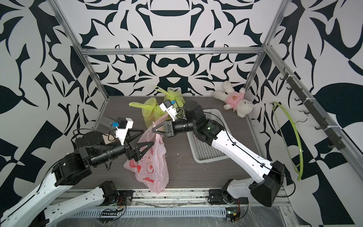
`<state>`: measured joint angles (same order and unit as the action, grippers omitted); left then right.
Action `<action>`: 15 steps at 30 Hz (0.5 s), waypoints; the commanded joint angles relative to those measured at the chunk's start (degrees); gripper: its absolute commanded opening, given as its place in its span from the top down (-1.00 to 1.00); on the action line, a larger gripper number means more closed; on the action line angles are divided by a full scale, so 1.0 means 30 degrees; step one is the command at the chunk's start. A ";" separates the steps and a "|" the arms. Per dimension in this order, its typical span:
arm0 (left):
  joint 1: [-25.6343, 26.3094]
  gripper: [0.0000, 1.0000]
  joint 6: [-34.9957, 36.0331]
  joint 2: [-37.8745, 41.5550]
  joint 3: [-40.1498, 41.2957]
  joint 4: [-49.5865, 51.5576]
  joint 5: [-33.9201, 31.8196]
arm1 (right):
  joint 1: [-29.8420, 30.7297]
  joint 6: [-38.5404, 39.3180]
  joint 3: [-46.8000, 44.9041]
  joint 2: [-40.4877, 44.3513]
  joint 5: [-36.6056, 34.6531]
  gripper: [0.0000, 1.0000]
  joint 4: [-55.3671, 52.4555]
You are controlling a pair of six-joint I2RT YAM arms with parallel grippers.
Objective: Place the peach into a plastic bag & tie a knot
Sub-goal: Adjust the plastic bag at the center of the board.
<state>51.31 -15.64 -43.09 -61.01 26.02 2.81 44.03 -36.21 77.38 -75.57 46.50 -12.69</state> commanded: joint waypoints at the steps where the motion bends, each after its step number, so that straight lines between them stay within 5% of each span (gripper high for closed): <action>1: -0.1380 -0.99 0.1103 -0.1249 -0.0374 0.0474 0.1840 | 0.0059 0.1214 0.1567 0.0707 0.0540 1.00 -0.0108; 6: -0.3668 -0.99 0.1114 -0.2719 -0.0097 -0.1209 0.4509 | 0.0059 0.1258 0.2033 0.0482 0.0825 1.00 -0.0485; 15: -0.4004 -0.99 0.0233 -0.5618 -0.0421 -0.4456 1.0846 | 0.0000 0.1584 0.2359 0.0178 0.0506 1.00 -0.0975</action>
<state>39.75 -13.69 -59.55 -61.47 18.26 25.61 44.01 -32.88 81.60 -75.31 47.59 -16.43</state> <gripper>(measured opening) 0.993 0.047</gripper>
